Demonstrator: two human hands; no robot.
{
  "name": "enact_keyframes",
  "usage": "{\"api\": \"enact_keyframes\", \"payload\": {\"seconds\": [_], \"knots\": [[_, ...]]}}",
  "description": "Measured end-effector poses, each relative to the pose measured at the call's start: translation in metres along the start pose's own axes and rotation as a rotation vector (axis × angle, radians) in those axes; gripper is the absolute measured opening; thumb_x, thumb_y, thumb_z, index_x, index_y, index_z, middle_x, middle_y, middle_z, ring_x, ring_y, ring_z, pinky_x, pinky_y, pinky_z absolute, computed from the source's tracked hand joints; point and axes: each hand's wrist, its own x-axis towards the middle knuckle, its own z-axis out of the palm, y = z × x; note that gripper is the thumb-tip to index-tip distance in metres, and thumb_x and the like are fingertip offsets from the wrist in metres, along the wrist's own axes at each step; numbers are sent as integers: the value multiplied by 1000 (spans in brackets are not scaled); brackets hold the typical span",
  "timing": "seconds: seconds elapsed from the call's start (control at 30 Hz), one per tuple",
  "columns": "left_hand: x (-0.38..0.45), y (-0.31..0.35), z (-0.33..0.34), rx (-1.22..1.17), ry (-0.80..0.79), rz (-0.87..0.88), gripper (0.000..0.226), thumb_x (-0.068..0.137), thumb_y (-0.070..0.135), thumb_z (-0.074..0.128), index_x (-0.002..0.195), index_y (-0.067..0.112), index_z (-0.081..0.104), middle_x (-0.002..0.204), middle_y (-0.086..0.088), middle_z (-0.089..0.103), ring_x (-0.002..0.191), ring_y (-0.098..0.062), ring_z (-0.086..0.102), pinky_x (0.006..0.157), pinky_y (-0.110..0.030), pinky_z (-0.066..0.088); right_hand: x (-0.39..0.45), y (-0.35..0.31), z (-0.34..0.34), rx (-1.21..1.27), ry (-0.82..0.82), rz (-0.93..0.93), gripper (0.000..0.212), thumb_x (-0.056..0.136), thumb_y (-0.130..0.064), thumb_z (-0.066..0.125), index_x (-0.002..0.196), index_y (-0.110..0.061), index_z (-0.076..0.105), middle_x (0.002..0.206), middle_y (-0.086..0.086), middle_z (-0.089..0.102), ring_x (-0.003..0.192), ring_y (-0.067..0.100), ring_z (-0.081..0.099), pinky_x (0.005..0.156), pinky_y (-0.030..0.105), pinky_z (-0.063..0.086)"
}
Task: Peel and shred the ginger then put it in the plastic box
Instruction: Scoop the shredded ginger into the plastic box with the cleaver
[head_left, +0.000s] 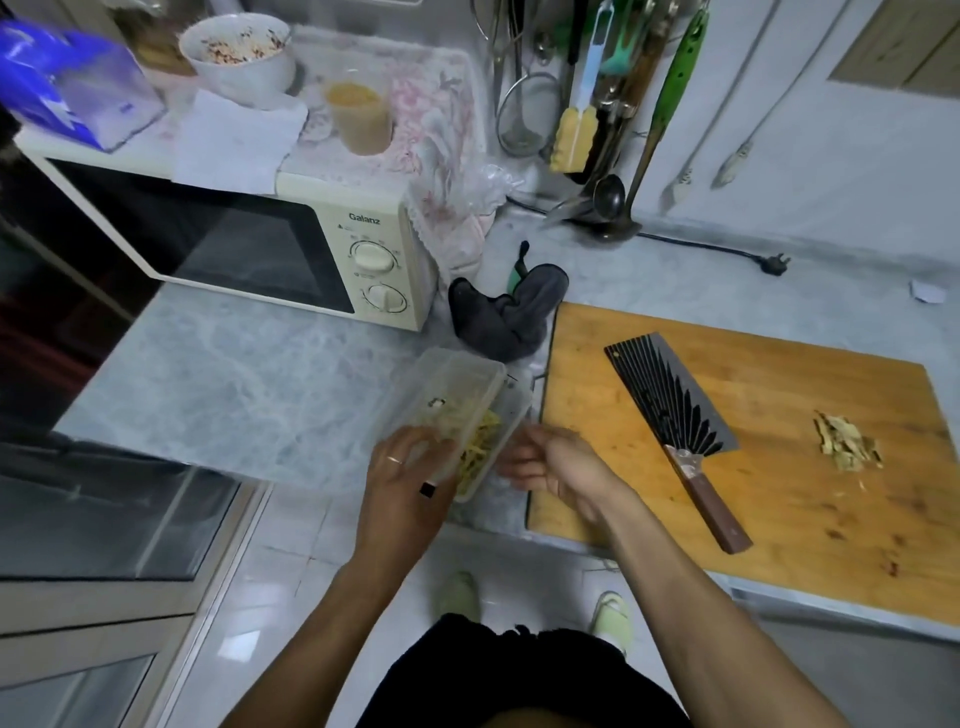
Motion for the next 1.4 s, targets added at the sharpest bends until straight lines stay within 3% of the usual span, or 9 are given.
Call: {"api": "enact_keyframes", "payload": {"seconds": [0.13,0.23,0.47,0.53,0.63,0.73,0.9,1.1,1.4], "knots": [[-4,-4,9,45,-139,121,31,84,20,68,115,16,71,125,-8,60,119,-33,55,99,-54,42,7,-11,-3,-7,62,-83,32,106,-38,43,118,-12,58,96,15,71,78,24,73,62,31,60],[-3,-9,10,22,-172,169,31,84,29,68,113,18,73,128,-6,61,120,-33,55,97,-49,46,15,-15,0,-125,150,-149,39,101,-39,56,128,-12,52,94,11,68,78,23,72,72,37,62],[-10,-14,16,-66,-121,196,29,79,29,71,104,15,75,124,-9,64,124,-29,51,101,-53,44,26,-18,8,-347,305,-256,22,95,-9,62,113,4,61,73,12,63,60,21,60,51,30,53],[-7,-8,14,-1,-80,48,31,80,36,69,107,20,73,134,-10,56,133,-31,39,112,-54,32,26,-16,10,-387,358,-268,18,87,-8,64,101,3,64,75,16,68,63,26,64,57,38,55],[-8,-7,9,-219,91,-550,60,86,38,73,139,20,51,154,-12,27,142,-26,24,113,-39,27,19,-8,12,-502,332,-193,14,77,-18,70,80,-6,64,74,15,71,68,29,68,65,46,57],[-6,-17,1,-608,185,-966,81,81,45,76,148,18,39,147,-6,45,132,-19,49,109,-41,43,8,-1,16,-563,173,-72,20,85,-20,72,73,-9,61,66,10,63,55,19,59,52,31,50],[1,-10,-6,-654,126,-948,33,89,29,72,120,22,62,108,9,69,98,-5,66,84,-26,55,20,-2,17,-439,249,-194,22,91,-23,68,91,-2,66,75,8,59,69,22,56,61,32,44],[10,-12,-9,-674,196,-1066,46,83,18,79,119,15,51,104,6,62,94,-8,63,75,-24,50,18,7,35,-483,429,-444,25,82,3,61,80,-15,45,80,1,53,68,9,46,53,14,36],[10,-4,-4,-565,330,-888,37,82,6,76,107,14,50,99,6,60,94,-14,62,84,-32,53,19,11,37,-742,439,-554,16,88,-1,58,86,-12,47,90,7,54,77,18,50,57,24,32]]}}
